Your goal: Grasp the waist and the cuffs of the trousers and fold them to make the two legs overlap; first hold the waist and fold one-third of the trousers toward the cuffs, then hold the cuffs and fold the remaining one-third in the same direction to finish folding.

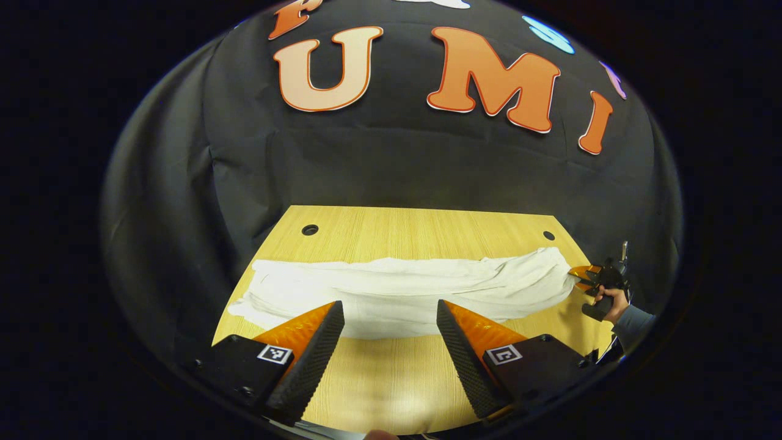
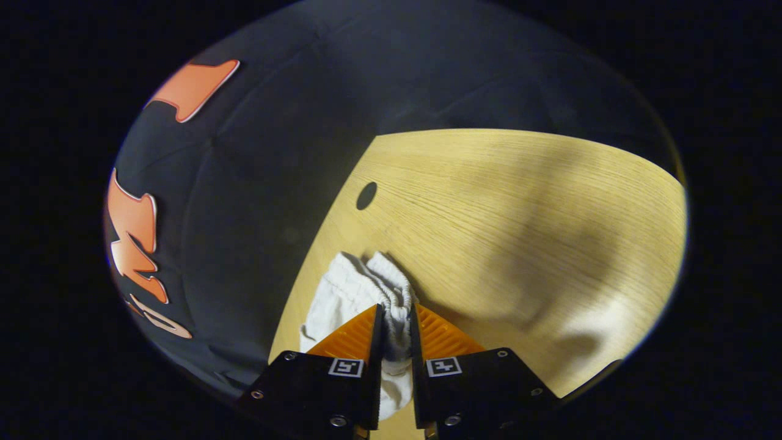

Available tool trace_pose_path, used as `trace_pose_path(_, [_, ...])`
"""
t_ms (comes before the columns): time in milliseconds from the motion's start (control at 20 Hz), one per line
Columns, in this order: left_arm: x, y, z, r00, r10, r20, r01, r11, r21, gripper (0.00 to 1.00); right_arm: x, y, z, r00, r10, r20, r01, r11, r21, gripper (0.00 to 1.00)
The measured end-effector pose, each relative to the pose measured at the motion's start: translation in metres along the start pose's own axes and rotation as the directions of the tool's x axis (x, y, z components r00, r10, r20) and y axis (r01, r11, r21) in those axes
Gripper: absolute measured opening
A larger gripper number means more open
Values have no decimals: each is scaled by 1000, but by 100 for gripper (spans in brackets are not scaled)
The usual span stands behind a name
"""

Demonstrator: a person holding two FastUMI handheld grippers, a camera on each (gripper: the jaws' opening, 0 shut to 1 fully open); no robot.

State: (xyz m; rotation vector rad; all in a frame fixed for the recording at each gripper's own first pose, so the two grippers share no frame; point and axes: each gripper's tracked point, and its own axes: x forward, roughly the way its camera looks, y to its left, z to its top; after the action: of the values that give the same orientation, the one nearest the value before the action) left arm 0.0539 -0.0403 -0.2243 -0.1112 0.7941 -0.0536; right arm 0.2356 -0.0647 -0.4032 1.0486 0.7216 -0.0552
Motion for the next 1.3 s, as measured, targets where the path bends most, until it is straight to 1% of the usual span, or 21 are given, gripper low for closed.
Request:
trace_pose_path(50, [-5, 1, -2, 1000, 1, 2, -1, 1000, -8, 99, -5, 11, 0, 1000, 19, -2, -19, 1000, 12, 23])
trace_pose_path(150, [-16, 3, 0, 1000, 6, 20, -5, 1000, -29, 99, -17, 25, 1, 999, 34, 5, -34, 999, 27, 23])
trace_pose_path(200, [-19, 7, 0, 999, 7, 34, -6, 999, -38, 99, -21, 32, 2, 999, 50, 10, -50, 998, 26, 19])
trace_pose_path(250, [-24, 11, 1, 999, 9, 48, -7, 999, -47, 99, -29, 37, 1, 997, 72, 13, -72, 997, 25, 18])
trace_pose_path(400, [-35, 19, 0, 997, 9, 71, -4, 998, -70, 100, -45, 60, -3, 991, 129, 30, -130, 991, 18, 18])
trace_pose_path(500, [-39, 28, -1, 996, 10, 83, -3, 997, -81, 99, -50, 68, -7, 988, 153, 33, -153, 988, 16, 17])
trace_pose_path(600, [-44, 36, -2, 996, 5, 91, 3, 996, -91, 99, -60, 86, -12, 984, 174, 43, -175, 984, 17, 18])
trace_pose_path(850, [-48, 75, -2, 994, -16, 106, 28, 993, -113, 100, -84, 122, -25, 971, 222, 83, -227, 973, 45, 17])
trace_pose_path(1000, [-50, 102, -4, 993, -10, 122, 22, 995, -101, 99, -98, 146, -36, 963, 248, 109, -257, 964, 72, 18])
trace_pose_path(1150, [-49, 122, 0, 991, -34, 130, 47, 995, -93, 99, -111, 175, -49, 950, 281, 135, -292, 954, 70, 17])
trace_pose_path(1300, [-43, 140, 2, 991, -50, 127, 61, 994, -89, 99, -122, 197, -69, 943, 302, 139, -311, 949, 46, 17])
